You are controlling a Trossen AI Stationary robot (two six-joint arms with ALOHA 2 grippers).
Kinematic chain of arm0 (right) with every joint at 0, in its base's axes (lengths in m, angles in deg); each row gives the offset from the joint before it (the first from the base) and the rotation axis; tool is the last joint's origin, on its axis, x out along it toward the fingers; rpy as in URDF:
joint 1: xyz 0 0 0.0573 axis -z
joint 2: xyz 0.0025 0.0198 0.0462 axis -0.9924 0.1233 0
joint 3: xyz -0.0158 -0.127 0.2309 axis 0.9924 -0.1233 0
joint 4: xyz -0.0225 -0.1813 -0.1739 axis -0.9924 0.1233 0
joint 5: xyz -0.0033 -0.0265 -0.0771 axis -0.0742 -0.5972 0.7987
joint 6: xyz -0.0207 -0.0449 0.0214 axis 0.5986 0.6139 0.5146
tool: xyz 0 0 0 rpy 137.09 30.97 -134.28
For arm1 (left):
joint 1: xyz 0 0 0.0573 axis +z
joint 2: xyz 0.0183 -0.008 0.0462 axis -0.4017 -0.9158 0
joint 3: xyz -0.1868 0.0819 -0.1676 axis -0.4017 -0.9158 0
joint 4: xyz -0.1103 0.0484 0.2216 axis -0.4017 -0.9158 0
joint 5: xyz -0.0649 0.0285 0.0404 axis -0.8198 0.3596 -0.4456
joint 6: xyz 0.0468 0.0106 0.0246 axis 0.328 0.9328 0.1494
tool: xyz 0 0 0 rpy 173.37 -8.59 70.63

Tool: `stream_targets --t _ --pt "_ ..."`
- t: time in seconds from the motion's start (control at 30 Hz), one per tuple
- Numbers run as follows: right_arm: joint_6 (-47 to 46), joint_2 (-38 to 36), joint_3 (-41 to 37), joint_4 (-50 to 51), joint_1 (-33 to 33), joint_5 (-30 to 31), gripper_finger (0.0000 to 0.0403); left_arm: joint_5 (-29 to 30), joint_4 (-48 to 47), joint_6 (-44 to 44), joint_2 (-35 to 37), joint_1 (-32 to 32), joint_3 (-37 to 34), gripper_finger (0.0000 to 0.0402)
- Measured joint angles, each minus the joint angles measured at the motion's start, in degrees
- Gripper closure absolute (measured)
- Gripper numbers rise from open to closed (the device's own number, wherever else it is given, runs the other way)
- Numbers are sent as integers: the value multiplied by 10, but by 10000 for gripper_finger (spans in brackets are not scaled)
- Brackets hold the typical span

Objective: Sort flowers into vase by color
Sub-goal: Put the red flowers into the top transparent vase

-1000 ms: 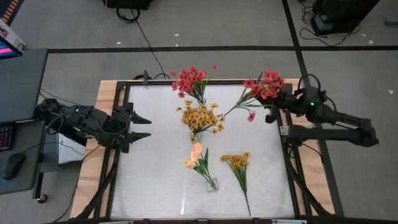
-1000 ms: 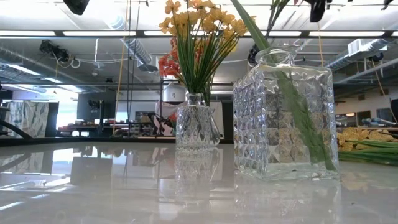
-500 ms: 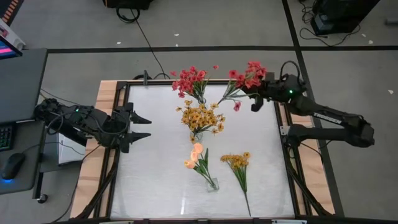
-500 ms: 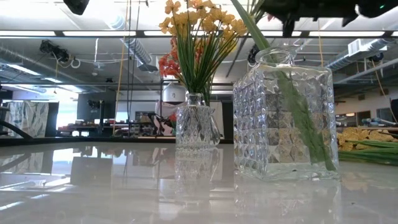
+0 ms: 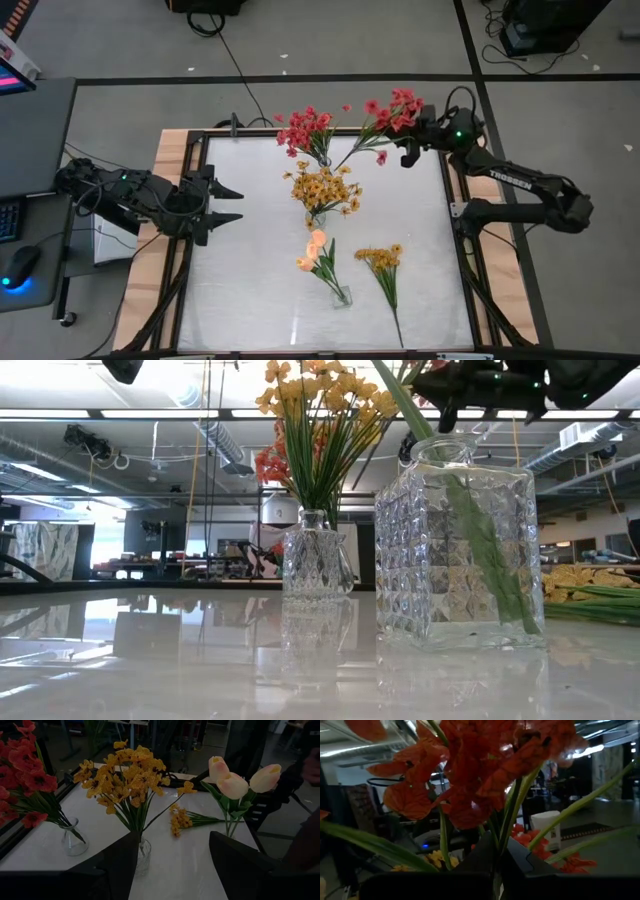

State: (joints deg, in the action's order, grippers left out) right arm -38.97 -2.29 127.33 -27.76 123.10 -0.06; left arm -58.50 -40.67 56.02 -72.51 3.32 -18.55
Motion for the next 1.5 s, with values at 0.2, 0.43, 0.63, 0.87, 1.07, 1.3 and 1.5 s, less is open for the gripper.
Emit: stream_targets --t 0.2,0.43,0.63,0.87,1.07,1.3,1.5 --pt "-5 3 0 -18 38 -39 378 0 0 0 0 0 0 152" --pt "7 3 0 -25 49 -44 378 0 0 0 0 0 0 152" --pt "4 40 0 -27 47 -71 378 0 0 0 0 0 0 152" --pt "-10 94 0 -29 36 -108 378 0 0 0 0 0 0 152" --pt "26 97 0 -59 37 -100 378 0 0 0 0 0 0 152" --pt "26 98 22 -71 37 -98 378 0 0 0 0 0 0 152" --pt "53 123 41 -75 38 -89 378 0 0 0 0 0 0 152"
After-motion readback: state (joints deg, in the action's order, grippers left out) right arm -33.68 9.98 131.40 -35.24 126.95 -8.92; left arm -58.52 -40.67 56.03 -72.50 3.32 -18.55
